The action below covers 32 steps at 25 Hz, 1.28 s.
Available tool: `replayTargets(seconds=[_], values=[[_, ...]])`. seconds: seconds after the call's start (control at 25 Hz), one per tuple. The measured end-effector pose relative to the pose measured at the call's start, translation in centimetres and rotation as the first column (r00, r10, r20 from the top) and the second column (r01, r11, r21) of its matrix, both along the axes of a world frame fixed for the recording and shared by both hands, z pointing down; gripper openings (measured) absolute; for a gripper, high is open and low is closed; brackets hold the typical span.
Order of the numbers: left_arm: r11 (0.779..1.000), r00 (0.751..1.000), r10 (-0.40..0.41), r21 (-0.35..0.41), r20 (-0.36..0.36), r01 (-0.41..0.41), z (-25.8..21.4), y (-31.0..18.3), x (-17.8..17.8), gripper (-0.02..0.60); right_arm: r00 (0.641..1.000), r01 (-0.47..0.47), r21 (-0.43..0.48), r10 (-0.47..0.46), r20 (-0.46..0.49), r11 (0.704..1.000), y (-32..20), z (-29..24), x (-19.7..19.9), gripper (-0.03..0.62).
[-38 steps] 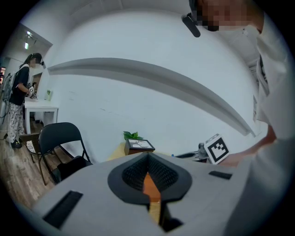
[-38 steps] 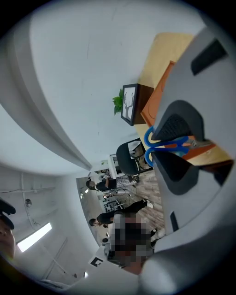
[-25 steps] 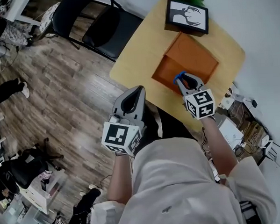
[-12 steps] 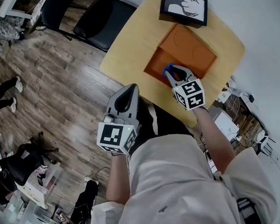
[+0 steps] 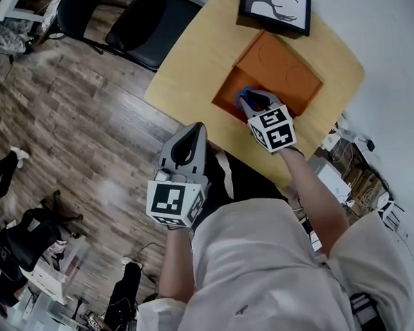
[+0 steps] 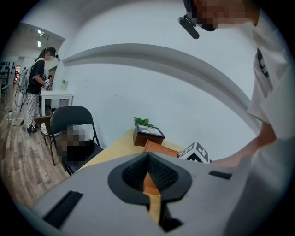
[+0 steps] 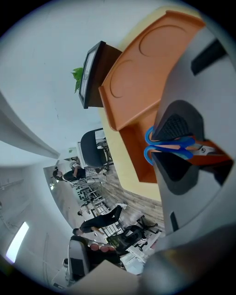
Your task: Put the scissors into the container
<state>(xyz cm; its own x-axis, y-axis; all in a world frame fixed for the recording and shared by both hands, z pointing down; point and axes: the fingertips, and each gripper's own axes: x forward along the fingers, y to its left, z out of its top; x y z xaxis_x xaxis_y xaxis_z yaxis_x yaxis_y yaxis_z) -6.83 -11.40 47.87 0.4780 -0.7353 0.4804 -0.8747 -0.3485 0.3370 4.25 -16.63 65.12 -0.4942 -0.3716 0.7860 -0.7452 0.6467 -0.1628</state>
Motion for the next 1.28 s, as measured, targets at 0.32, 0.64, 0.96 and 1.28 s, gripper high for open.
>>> replayTargets(seconds=[0.32,0.64,0.96,1.28], values=[[1.000,1.000,-0.006,-0.014,0.011,0.006,1.0,-0.1,-0.6,0.006,0.997,0.031,-0.036,-0.034,-0.076,0.999,0.2,2.2,-0.3,0.078],[1.000,0.999,-0.001,-0.025,0.034,0.002,1.6,0.3,-1.0,0.006,0.992,0.059,-0.050,-0.064,-0.104,0.997,0.5,3.3,-0.8,0.078],[0.999,1.000,-0.004,-0.040,0.017,0.005,2.0,0.6,-1.8,0.006,0.988,0.088,-0.041,-0.092,-0.120,0.995,0.5,4.0,-1.3,0.078],[0.999,1.000,-0.013,-0.041,0.017,0.014,2.0,0.9,-2.9,0.006,0.986,0.090,-0.022,-0.092,-0.139,0.996,0.3,3.7,-1.7,0.073]])
